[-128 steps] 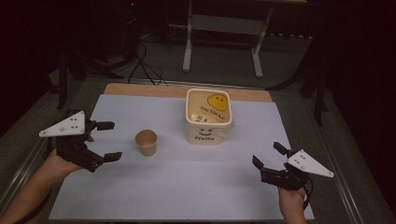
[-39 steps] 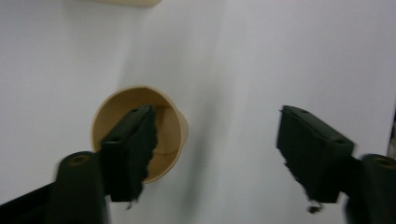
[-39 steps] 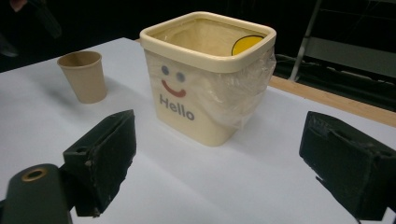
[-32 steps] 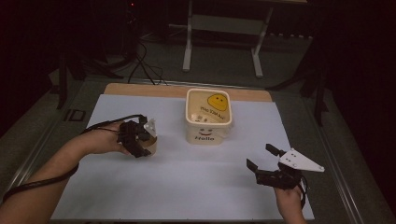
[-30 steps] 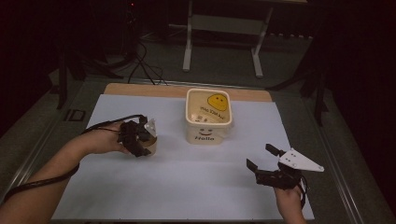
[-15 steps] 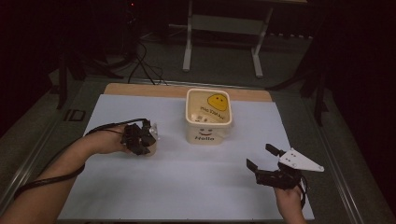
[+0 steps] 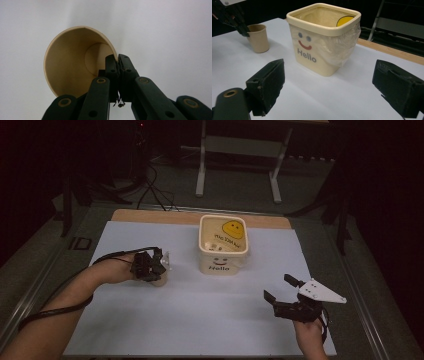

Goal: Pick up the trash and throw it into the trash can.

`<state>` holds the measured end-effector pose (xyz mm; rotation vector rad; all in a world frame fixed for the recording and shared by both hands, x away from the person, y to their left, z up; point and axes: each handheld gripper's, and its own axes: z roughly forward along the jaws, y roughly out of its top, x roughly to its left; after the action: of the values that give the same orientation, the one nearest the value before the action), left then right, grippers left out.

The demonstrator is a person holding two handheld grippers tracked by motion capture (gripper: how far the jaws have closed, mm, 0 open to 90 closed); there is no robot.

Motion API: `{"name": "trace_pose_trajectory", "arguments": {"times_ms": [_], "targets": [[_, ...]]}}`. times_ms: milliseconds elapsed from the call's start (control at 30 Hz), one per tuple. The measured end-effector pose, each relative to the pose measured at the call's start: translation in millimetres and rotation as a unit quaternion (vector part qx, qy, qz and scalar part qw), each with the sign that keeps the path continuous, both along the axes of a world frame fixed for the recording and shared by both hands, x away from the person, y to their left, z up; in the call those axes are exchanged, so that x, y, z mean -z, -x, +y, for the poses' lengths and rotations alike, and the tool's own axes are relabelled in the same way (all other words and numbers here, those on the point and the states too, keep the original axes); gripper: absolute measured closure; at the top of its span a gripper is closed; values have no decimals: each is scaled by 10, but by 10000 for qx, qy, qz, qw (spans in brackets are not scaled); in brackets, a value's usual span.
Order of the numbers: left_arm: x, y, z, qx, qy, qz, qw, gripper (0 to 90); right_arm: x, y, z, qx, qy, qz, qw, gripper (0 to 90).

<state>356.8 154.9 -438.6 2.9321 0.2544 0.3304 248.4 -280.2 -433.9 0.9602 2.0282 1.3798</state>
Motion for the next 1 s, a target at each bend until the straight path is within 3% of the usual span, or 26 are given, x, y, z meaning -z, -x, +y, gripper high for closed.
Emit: {"name": "trace_pose_trajectory", "arguments": {"times_ms": [133, 200, 300, 367, 500, 633, 833, 1000], "targets": [[-40, 8, 18, 68, -19, -23, 10000, 887, 5, -2, 5, 8, 13, 6, 10000, 109], [-93, 16, 42, 118, 8, 77, 9999, 889, 8, -4, 6, 1, -1, 19, 10000, 109], [-157, 26, 73, 161, 218, 292, 9992, 889, 11, -10, 4, -9, 3, 34, 10000, 109], [-206, 19, 99, 116, 362, 314, 9988, 889, 14, -12, 7, -8, 37, 31, 10000, 109], [-287, 31, 116, 151, 402, 387, 9983, 891, 15, -13, 4, -2, 31, 37, 10000, 109], [-351, 62, 91, 186, 361, 398, 9984, 891, 13, -13, 3, -3, 27, 41, 10000, 109], [-576, 103, 40, 89, 510, 424, 9978, 891, 15, -15, 8, -17, 28, 52, 10000, 109], [-729, 143, -20, 176, 545, 388, 9976, 891, 18, -18, 5, -18, 12, 59, 10000, 109]]}}
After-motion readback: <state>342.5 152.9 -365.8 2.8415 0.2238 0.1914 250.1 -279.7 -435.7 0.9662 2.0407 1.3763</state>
